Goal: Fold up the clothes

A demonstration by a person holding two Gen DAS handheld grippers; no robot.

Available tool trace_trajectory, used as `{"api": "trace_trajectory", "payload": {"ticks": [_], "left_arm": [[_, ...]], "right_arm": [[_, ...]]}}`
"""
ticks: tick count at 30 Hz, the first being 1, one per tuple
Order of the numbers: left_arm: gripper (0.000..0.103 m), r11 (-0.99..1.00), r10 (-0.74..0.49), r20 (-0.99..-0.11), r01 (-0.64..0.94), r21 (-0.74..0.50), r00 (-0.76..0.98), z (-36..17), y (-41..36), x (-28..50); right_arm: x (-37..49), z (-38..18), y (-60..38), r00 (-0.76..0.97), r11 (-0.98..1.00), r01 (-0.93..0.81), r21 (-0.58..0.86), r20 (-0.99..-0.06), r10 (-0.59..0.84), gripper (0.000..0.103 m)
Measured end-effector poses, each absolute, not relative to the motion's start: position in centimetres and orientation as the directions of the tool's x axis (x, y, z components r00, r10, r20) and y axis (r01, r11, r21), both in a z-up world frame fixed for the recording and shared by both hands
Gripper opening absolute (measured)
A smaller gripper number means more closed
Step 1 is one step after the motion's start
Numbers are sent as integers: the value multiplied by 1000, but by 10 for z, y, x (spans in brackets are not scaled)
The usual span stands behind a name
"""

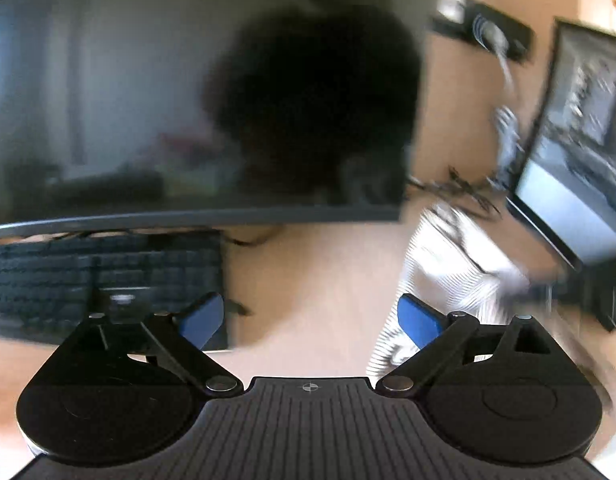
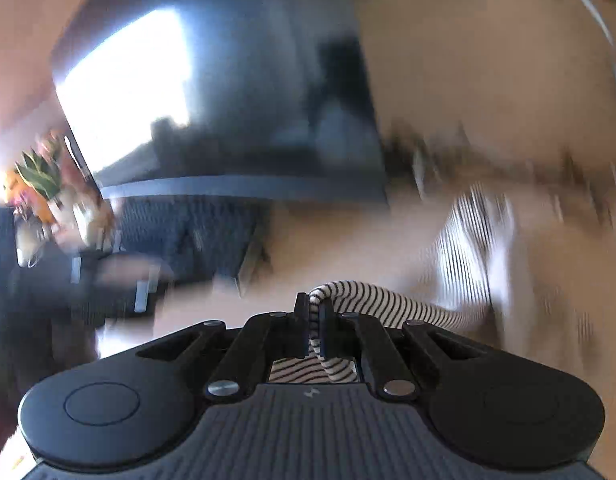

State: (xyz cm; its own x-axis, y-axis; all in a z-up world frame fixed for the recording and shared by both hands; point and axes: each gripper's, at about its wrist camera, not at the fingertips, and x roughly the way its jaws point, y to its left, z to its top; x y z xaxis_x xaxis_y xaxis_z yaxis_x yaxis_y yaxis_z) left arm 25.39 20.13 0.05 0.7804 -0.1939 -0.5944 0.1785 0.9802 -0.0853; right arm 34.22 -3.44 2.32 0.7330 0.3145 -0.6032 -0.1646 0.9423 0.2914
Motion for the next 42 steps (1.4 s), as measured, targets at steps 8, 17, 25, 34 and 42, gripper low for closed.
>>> {"api": "trace_trajectory", "payload": {"ticks": [8, 17, 25, 34, 42], "left_arm": [[101, 974, -137, -633, -11, -225, 761, -19, 269, 234], [102, 929, -343, -641, 147, -340, 686, -34, 235, 250], [103, 777, -623, -625, 465, -425, 470, -58, 107, 283], [103, 804, -548, -758, 474, -359, 355, -100, 66, 276], [103, 819, -547, -761, 411, -401, 349, -101, 103, 247]], "right_arm": [[419, 77, 33, 815, 945, -276, 176, -479, 327, 16], [377, 61, -35, 851, 993, -112, 27, -513, 110, 52], [327, -77, -114, 598, 984, 177, 8, -795, -101, 52], [265, -92, -109, 614, 977, 142, 160, -789, 40, 56], [233, -80, -97, 608, 993, 69, 94, -793, 33, 53]]}}
